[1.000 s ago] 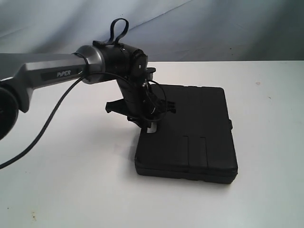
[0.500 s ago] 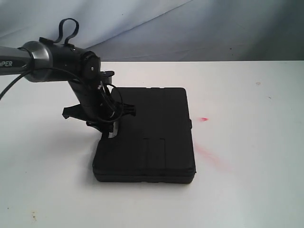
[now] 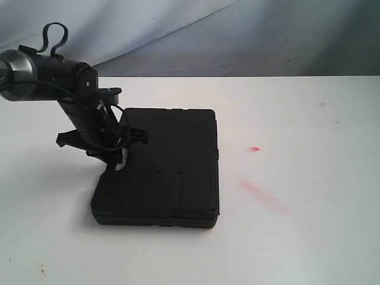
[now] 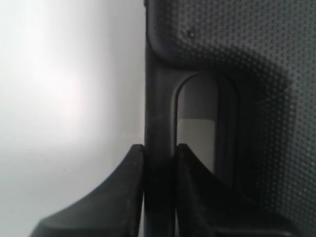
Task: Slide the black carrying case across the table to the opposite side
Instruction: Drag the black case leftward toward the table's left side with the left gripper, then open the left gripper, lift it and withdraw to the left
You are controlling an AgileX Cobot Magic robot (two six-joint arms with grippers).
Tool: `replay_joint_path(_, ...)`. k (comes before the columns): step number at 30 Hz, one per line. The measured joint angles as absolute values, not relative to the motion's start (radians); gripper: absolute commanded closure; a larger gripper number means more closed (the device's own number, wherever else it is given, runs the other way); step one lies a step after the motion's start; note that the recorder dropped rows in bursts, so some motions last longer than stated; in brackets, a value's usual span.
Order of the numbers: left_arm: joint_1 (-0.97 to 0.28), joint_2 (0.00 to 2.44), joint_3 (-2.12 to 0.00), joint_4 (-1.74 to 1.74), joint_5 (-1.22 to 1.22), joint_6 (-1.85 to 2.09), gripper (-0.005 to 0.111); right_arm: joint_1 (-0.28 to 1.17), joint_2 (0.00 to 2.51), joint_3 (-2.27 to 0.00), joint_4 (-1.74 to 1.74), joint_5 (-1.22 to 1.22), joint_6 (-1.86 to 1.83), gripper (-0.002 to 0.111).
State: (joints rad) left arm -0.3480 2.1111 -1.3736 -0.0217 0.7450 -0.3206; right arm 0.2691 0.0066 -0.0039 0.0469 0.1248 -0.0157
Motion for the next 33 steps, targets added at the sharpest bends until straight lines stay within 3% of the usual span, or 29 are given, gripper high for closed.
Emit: replay_joint_path(33,-0.085,2.052,-1.296,-0.020,0.753,-0.099,0.107,0.269,0.007,-0.004,0.047,0.125,-0.016,0.108)
